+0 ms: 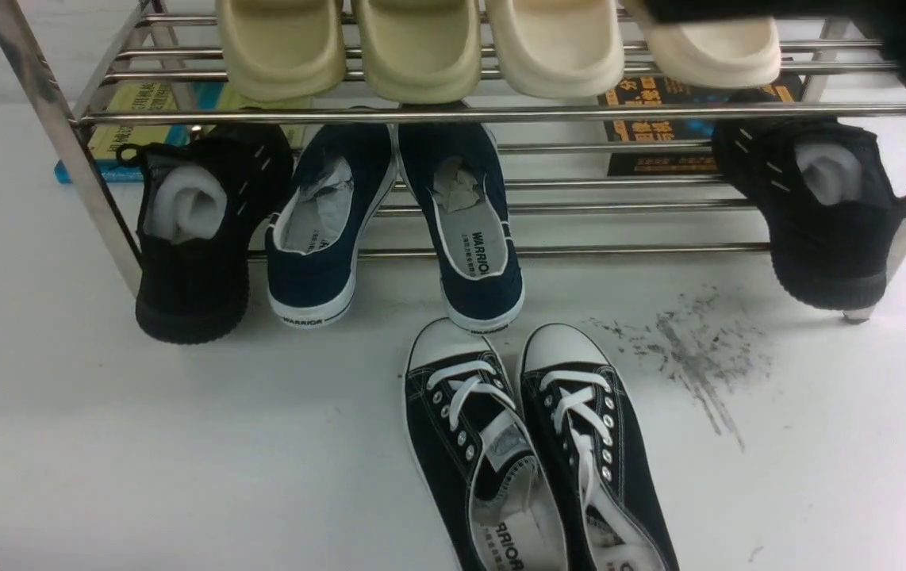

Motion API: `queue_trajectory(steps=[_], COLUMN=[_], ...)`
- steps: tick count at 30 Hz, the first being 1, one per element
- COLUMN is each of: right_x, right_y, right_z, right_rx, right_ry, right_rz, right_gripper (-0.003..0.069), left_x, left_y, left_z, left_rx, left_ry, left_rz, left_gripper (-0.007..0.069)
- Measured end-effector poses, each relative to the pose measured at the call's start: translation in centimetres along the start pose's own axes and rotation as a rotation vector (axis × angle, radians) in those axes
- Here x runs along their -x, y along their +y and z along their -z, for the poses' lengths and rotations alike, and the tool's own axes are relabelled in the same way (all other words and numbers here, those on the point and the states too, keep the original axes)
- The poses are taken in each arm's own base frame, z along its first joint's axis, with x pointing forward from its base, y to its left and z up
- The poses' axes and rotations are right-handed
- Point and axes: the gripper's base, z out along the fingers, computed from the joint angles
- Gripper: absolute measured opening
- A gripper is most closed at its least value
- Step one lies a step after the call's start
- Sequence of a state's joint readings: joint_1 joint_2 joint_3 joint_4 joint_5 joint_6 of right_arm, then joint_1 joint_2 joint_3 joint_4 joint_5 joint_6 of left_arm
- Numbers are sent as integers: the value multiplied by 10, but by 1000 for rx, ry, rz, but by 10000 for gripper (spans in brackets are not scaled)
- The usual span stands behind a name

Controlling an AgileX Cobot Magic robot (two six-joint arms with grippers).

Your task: Take the shoes off the shelf with your hand on the white table.

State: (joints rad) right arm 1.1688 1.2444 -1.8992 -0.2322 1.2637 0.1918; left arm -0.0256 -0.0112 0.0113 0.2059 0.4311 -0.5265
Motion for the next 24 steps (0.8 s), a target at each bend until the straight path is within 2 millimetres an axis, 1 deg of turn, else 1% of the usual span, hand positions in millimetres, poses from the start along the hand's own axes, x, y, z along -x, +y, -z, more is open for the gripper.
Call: queue_trajectory(steps=[1,2,3,4,5,6,7,8,10,11,12,13,14,15,17,18,19,24], right_x=[-10,-10,-30,-45,-48,-76,-89,-104,-137,-138,-148,-166,-171,-182,-194,-194,-200,-205], right_y=[-7,-7,-16,-21,-22,-27,-29,-31,-31,-31,-30,-28,-28,-25,-22,-22,-20,-17], right_z=[25,25,51,60,62,71,72,72,62,61,56,42,42,32,20,19,11,1], right_rx=[-1,-1,-8,-11,-13,-18,-18,-13,11,19,32,55,64,97,122,128,141,142], right_ry=[-33,-33,-53,-51,-50,-36,-49,-75,-152,-180,-220,-270,-293,-358,-378,-386,-390,-387], right_rz=[-6,-6,-8,-6,-6,-4,-8,-18,-44,-52,-67,-84,-93,-118,-138,-143,-149,-131], right_gripper=[-1,-1,-1,-1,-1,-1,-1,-1,-1,-1,-1,-1,-1,0,0,0,0,1], left_x=[0,0,0,0,0,0,0,0,0,0,0,0,0,0,0,0,0,0], left_y=[0,0,0,0,0,0,0,0,0,0,0,0,0,0,0,0,0,0], left_z=[0,0,0,0,0,0,0,0,0,0,0,0,0,0,0,0,0,0], left_rx=[0,0,0,0,0,0,0,0,0,0,0,0,0,0,0,0,0,0], left_ry=[0,0,0,0,0,0,0,0,0,0,0,0,0,0,0,0,0,0], left_rz=[0,0,0,0,0,0,0,0,0,0,0,0,0,0,0,0,0,0], left_gripper=[239,239,239,239,239,239,239,239,239,239,239,239,239,239,239,239,239,239])
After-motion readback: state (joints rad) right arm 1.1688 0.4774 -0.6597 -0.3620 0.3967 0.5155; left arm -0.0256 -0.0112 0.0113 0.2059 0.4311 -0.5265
